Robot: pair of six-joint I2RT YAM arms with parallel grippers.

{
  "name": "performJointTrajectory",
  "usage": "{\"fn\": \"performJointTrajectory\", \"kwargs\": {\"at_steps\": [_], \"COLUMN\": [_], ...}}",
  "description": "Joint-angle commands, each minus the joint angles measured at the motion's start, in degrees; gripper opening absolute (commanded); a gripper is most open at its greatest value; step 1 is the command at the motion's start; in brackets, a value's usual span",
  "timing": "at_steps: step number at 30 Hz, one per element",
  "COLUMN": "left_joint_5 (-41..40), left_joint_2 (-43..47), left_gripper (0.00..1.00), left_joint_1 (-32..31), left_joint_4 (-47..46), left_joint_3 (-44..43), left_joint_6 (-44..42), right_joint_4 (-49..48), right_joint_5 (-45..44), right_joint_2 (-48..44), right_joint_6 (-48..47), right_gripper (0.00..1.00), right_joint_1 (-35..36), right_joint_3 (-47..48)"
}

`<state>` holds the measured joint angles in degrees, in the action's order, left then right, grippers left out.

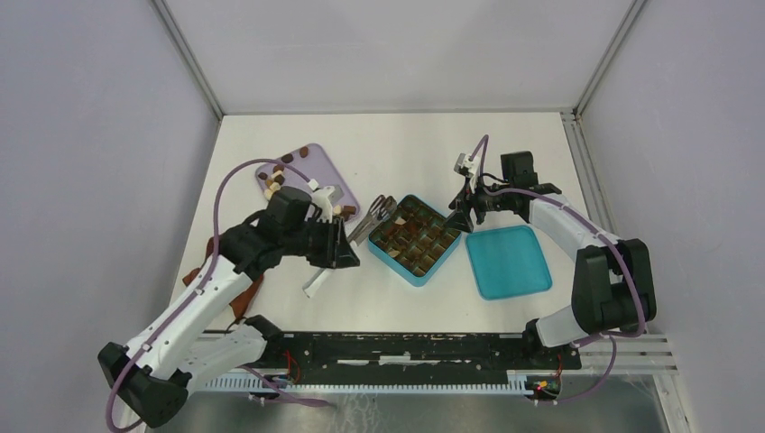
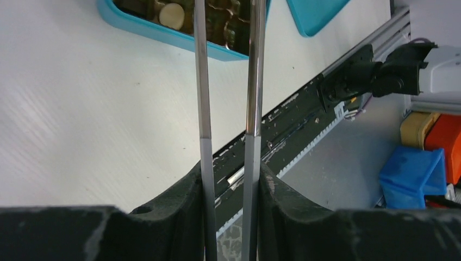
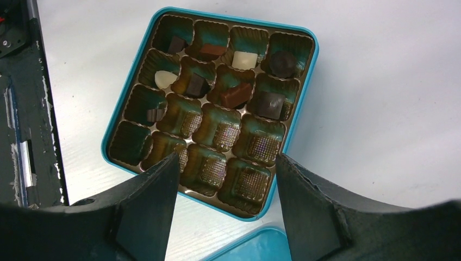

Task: Pack the chocolate
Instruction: Place the fake chocolate in the packing box.

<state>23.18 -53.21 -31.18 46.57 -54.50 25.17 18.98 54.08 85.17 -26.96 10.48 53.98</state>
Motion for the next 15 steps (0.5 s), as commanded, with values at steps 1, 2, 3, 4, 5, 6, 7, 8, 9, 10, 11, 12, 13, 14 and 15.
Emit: {"fn": "performJointTrajectory", "kwargs": {"at_steps": [1,2,3,4,5,6,7,8,9,10,11,12,13,14,15], "left_joint_5": [-5.45,-6.45,-7.41,-8.65,-9.68,-10.66,-11.5,-12.2,-13.14,-14.06,-14.87,-15.43,-15.93,-16.61,-17.43], "left_joint_2": [-1.96,-2.7,-3.64,-4.84,-5.45,-6.42,-7.73,-8.9,-9.99,-10.96,-12.02,-13.04,-14.05,-15.09,-16.16], "left_gripper": [0.02,0.02,0.02,0.02,0.02,0.02,0.02,0.02,0.02,0.02,0.02,0.02,0.02,0.02,0.02], "left_joint_1": [-7.65,-9.34,-11.07,-12.92,-14.54,-16.13,-17.37,-18.55,-19.72,-20.61,-21.58,-22.45,-23.38,-24.05,-24.67], "left_joint_4": [-3.76,-3.76,-3.77,-3.76,-3.7,-3.61,-3.63,-3.5,-3.16,-3.09,-3.09,-3.07,-3.0,-2.71,-2.21], "left_joint_3": [-1.1,-1.51,-1.91,-2.44,-2.67,-3.05,-3.42,-3.75,-4.3,-4.75,-5.24,-5.76,-6.38,-7.01,-7.67], "left_joint_6": [6.61,7.05,7.47,7.78,8.13,8.36,8.66,8.82,8.85,8.96,9.08,9.11,9.11,9.19,9.15], "right_joint_4": [-0.43,-0.4,-0.42,-0.43,-0.35,-0.33,-0.3,-0.35,-0.22,-0.25,-0.14,-0.15,-0.17,-0.17,-0.07], "right_joint_5": [-1.08,-1.24,-1.34,-1.35,-1.35,-1.44,-1.44,-1.44,-1.44,-1.44,-1.44,-1.38,-1.35,-1.35,-1.27], "right_joint_2": [0.37,0.35,0.37,0.44,0.51,0.57,0.71,0.77,0.81,0.89,0.89,0.88,0.93,1.04,1.05], "right_joint_6": [-1.16,-1.25,-1.25,-1.25,-1.25,-1.31,-1.34,-1.34,-1.42,-1.43,-1.43,-1.51,-1.52,-1.52,-1.52], "right_gripper": [0.71,0.71,0.71,0.71,0.71,0.71,0.71,0.7,0.71,0.7,0.71,0.71,0.71,0.71,0.71], "right_joint_1": [-0.11,-0.24,-0.34,-0.35,-0.43,-0.48,-0.46,-0.55,-0.56,-0.6,-0.56,-0.55,-0.62,-0.68,-0.66], "right_joint_3": [1.81,1.79,1.83,1.83,1.82,1.83,1.83,1.88,1.9,1.87,1.9,1.92,1.92,1.93,1.95]}}
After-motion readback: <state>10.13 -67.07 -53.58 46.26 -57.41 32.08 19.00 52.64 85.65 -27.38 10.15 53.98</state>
